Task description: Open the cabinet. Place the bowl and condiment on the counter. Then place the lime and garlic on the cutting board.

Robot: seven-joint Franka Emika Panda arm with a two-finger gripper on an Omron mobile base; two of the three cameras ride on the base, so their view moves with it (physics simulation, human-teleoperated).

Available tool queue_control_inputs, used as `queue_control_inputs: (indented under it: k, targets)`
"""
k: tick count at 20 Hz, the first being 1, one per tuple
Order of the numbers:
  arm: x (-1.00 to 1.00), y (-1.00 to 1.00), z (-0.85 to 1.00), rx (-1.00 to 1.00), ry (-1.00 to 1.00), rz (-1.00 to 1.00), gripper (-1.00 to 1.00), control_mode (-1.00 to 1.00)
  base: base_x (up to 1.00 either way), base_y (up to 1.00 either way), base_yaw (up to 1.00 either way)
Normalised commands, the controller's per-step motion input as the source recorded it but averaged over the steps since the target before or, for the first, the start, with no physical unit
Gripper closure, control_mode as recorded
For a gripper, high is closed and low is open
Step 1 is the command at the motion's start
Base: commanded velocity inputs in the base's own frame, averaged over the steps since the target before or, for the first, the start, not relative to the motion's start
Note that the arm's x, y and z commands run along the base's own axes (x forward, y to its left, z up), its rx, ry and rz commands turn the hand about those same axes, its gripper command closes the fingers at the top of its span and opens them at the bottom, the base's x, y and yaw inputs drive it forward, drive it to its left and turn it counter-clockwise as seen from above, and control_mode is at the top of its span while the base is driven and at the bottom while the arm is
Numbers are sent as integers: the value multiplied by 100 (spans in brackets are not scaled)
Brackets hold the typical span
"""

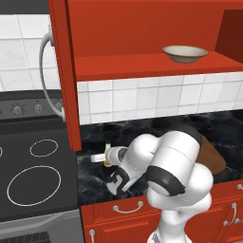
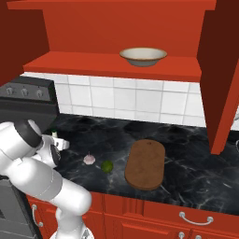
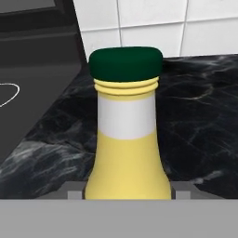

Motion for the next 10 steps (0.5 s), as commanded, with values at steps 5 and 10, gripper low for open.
queue_control_inputs:
  k: [5, 10]
  targets:
    - [-24, 0, -35, 0, 0, 0, 100, -100, 0, 0, 0]
    - [-41, 0, -31, 0, 0, 0, -100, -100, 0, 0, 0]
